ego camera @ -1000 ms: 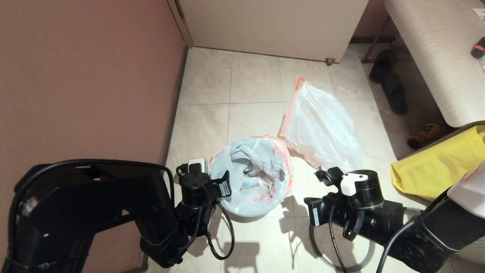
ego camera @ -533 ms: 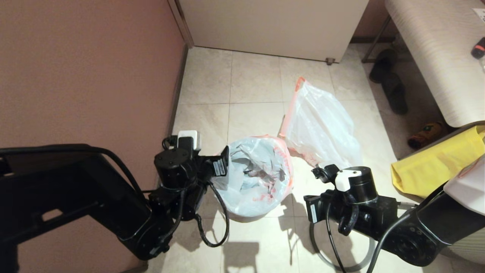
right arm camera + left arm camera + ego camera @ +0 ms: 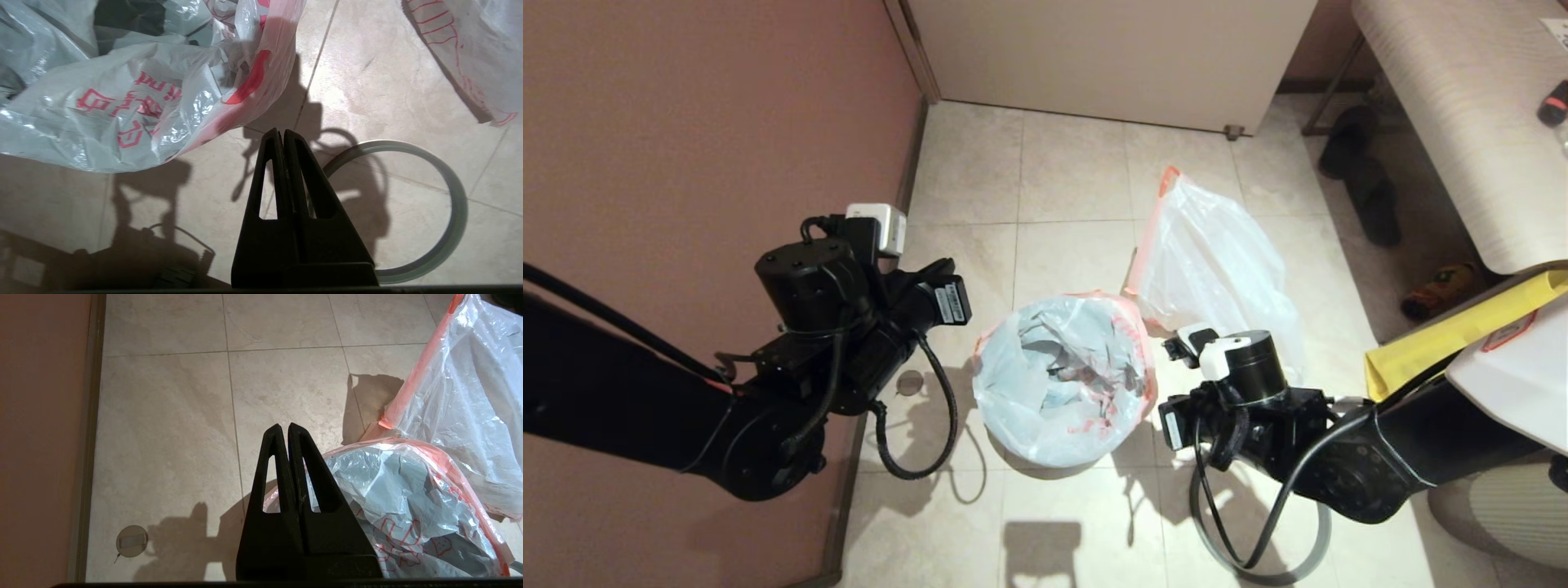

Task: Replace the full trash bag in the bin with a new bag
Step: Put the new garbage bag on the trash can

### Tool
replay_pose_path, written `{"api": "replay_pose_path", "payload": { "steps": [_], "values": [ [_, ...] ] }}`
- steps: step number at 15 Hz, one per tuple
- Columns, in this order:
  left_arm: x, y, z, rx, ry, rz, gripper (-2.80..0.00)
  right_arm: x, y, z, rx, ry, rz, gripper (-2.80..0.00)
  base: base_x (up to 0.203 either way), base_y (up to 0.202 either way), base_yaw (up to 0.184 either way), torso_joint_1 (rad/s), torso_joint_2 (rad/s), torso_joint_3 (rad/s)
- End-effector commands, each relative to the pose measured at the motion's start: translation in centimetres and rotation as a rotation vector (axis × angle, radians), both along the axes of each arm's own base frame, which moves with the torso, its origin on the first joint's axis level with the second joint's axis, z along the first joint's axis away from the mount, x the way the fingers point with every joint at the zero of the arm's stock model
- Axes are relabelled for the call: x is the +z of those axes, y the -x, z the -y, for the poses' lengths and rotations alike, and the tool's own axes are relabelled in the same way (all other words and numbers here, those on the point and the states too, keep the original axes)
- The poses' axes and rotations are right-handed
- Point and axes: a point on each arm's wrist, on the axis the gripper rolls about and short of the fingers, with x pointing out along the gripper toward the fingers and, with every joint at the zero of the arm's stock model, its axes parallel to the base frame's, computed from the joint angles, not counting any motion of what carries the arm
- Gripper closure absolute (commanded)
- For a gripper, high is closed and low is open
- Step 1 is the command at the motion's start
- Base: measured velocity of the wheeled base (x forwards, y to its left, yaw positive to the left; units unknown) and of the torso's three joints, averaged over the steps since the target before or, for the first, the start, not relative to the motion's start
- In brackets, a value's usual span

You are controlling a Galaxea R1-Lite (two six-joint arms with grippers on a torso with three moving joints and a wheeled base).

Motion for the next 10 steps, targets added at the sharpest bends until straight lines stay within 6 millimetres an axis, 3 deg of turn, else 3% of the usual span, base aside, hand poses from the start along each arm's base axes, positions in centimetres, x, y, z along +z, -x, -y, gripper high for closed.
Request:
{"api": "replay_pose_path", "payload": {
  "steps": [1, 5, 10],
  "values": [
    [0.9, 0.3, 0.0, -0.011, 0.015, 0.030, 0.00, -1.1, -0.9, -1.0, -0.005, 0.046, -0.006, 0.00, 0.000, 0.000, 0.000, 0.000, 0.00, 0.000],
    [0.7, 1.0, 1.4, -0.061, 0.015, 0.024, 0.00, -1.1, -1.6, -1.8, -0.010, 0.115, 0.031, 0.00, 0.000, 0.000, 0.000, 0.000, 0.00, 0.000],
    [0.5, 1.4, 2.0, -0.083, 0.009, 0.016, 0.00, -2.5, -2.7, -3.1, 0.006, 0.192, 0.048, 0.00, 0.000, 0.000, 0.000, 0.000, 0.00, 0.000]
  ]
}}
